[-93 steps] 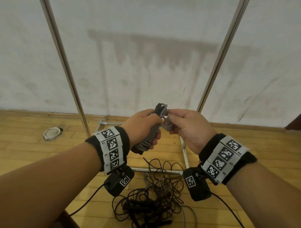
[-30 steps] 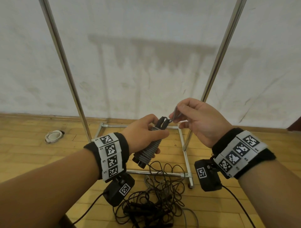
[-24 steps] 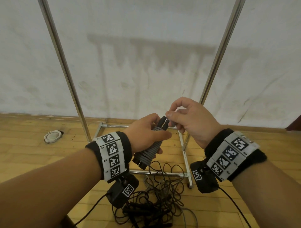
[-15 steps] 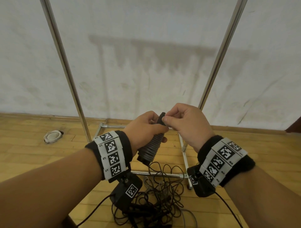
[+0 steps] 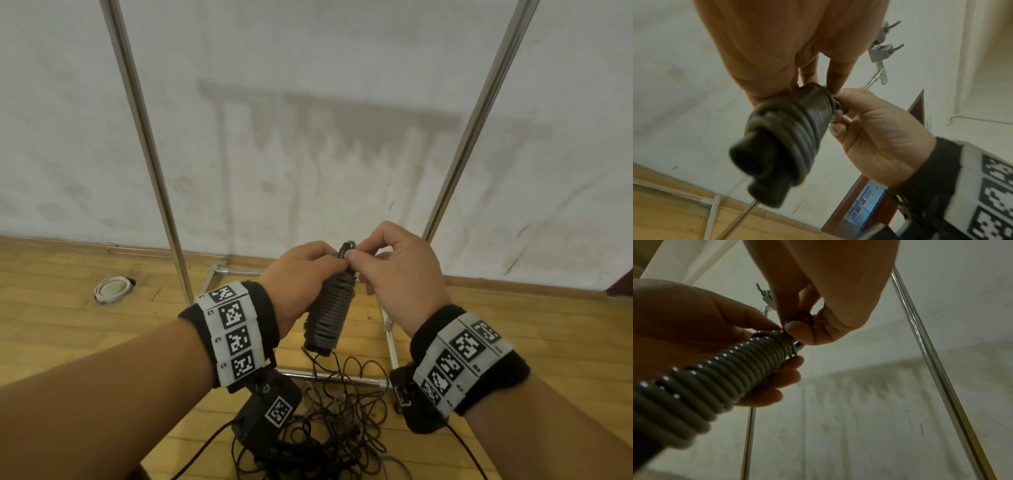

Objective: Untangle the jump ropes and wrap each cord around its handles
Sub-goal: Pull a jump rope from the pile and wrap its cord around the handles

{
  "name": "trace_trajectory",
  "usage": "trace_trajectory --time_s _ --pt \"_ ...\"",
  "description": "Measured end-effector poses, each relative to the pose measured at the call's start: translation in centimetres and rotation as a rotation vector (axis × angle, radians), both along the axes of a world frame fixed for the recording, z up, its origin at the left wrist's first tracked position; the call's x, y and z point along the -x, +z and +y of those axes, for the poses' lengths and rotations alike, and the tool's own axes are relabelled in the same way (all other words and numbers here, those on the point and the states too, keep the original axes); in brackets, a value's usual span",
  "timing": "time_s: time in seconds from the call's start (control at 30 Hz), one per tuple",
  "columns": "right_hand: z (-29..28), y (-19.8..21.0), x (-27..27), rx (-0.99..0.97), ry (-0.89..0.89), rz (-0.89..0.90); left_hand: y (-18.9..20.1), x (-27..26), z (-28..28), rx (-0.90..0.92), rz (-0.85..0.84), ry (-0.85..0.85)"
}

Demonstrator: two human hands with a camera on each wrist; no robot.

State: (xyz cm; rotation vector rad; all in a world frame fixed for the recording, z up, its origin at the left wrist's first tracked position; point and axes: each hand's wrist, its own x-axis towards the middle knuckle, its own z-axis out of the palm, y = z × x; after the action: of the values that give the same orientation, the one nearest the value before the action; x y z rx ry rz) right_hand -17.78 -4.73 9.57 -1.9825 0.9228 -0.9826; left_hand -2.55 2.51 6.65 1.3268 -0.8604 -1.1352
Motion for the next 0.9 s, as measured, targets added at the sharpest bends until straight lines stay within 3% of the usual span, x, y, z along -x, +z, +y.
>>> trace_trajectory --time_s 0.17,0.53,0.77,0.9 --pt "0.3 0.3 0.0 -0.088 0.044 -0.072 0.3 -0.7 -0.1 0.008 -0.146 0.005" --pt "1.1 1.2 0.3 -0.043 0.097 -0.034 0.6 -0.8 -0.1 -0.037 -0.029 -0.003" --pt "1.0 2.4 1.6 0.07 0.255 0.15 1.5 -1.2 0.1 -0.006 -0.007 0.007" --pt "1.0 3.3 2.1 0.34 0.29 0.298 1.8 -1.2 0.3 0.015 -0.007 -0.03"
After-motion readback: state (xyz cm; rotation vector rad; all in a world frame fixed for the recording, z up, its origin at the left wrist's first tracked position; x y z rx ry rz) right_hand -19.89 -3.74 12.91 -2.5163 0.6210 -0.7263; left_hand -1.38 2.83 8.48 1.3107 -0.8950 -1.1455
